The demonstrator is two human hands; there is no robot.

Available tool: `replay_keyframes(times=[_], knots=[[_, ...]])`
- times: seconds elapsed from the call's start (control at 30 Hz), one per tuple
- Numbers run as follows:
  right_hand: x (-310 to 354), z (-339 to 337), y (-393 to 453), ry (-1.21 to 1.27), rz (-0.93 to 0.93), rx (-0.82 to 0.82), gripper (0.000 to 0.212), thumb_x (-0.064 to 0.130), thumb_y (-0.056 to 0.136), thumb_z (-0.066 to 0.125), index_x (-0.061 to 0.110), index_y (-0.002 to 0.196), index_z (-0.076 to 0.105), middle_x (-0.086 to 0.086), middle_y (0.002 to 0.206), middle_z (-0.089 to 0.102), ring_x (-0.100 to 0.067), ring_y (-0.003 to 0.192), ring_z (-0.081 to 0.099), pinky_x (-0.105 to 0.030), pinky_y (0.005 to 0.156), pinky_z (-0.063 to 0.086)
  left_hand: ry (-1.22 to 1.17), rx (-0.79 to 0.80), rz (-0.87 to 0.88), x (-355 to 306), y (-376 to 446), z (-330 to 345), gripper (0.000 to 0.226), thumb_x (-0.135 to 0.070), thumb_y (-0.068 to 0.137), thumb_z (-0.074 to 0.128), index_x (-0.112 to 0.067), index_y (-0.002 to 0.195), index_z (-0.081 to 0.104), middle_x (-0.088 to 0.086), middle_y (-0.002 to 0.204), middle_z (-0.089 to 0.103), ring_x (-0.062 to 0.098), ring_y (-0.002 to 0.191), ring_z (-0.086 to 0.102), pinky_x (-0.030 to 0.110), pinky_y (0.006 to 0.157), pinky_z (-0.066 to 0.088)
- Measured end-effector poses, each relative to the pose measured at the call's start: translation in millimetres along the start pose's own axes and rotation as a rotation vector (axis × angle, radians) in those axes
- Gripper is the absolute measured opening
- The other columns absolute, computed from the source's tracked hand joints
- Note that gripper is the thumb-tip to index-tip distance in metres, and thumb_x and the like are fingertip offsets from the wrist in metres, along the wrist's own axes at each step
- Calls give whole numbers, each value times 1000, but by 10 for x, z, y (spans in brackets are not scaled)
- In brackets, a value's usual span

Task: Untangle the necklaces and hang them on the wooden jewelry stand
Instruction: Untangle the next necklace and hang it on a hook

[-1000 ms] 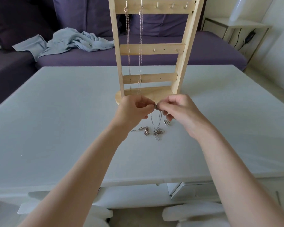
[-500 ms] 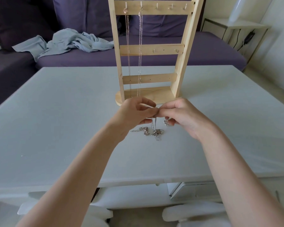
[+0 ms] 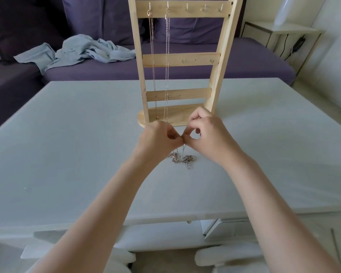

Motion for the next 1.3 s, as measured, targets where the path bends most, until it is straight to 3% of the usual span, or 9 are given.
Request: replay_keyframes(times=[0.13, 0.3, 0.4, 0.5, 0.7, 0.9, 0.97, 1.07, 1.3], knots=[[-7, -38, 28, 93, 30, -75, 14, 5, 79, 68, 11, 68, 63, 6, 83, 42, 1, 69, 42, -10, 62, 35, -199, -34, -31, 5, 47, -16, 10, -17, 84, 63, -11, 76, 65, -6, 56, 47, 5, 46, 41, 10, 42, 28], [6, -120, 30, 260, 154, 52, 9, 9, 81, 68, 9, 72, 67, 11, 85, 50, -7, 74, 50, -12, 65, 38, -381, 36, -120, -18, 47, 1, 21, -16, 89, 54, 0, 78, 62, 6, 68, 37, 16, 66, 36, 14, 50, 39], [-3, -153, 8, 400, 239, 68, 8, 8, 80, 68, 2, 77, 71, 5, 87, 56, -12, 78, 52, -25, 70, 40, -395, 92, -77, -33, 42, -1, 26, -15, 92, 51, -3, 69, 54, 4, 67, 34, 13, 62, 36, 13, 55, 43], [-1, -168, -34, 580, 344, 51, 19, 4, 81, 64, 10, 63, 67, 1, 77, 57, -14, 70, 47, -27, 65, 39, -406, 146, -31, -45, 31, 2, 26, -14, 93, 50, -6, 68, 49, 2, 65, 32, 6, 52, 38, 19, 63, 45], [-8, -116, -54, 715, 484, 121, 34, 10, 81, 57, 18, 48, 54, 6, 58, 52, -12, 70, 48, -26, 63, 37, -307, 167, 53, -125, 5, 13, 23, -12, 91, 53, -14, 68, 57, -2, 61, 47, 4, 52, 46, 6, 50, 38], [11, -203, -13, 1025, 484, -12, 29, 1, 84, 59, 10, 58, 51, -1, 61, 47, -12, 63, 51, -22, 55, 40, -346, 145, 70, -64, -12, 76, 24, -5, 87, 55, -17, 67, 55, -11, 58, 53, 8, 59, 49, 25, 65, 49], [-1, -238, -15, 984, 460, -35, 19, 5, 84, 63, 10, 66, 60, 2, 66, 54, -11, 67, 53, -21, 57, 42, -539, 129, 56, -30, 5, 16, 24, -3, 90, 53, -14, 69, 55, -15, 58, 56, 0, 61, 52, 18, 67, 52], [-53, -237, -35, 848, 456, -45, 10, 11, 85, 65, 14, 76, 65, 3, 77, 63, -11, 74, 57, -21, 66, 43, -796, 119, 7, -15, 22, -60, 24, 0, 92, 50, -9, 70, 53, -2, 72, 57, 5, 68, 56, 15, 68, 49], [6, -227, -46, 759, 350, 55, 5, 11, 83, 68, 14, 78, 70, 5, 71, 68, -7, 68, 57, -16, 64, 43, -881, 118, -29, -33, 18, -53, 23, 2, 87, 58, -7, 67, 54, 4, 66, 63, 10, 63, 61, 17, 64, 51]])
Point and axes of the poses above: each hand's wrist, its own y-axis towards the middle knuckle, its own z-axis out of the palm, x = y × z, the point moved 2 cm from there along y, towards the middle knuckle
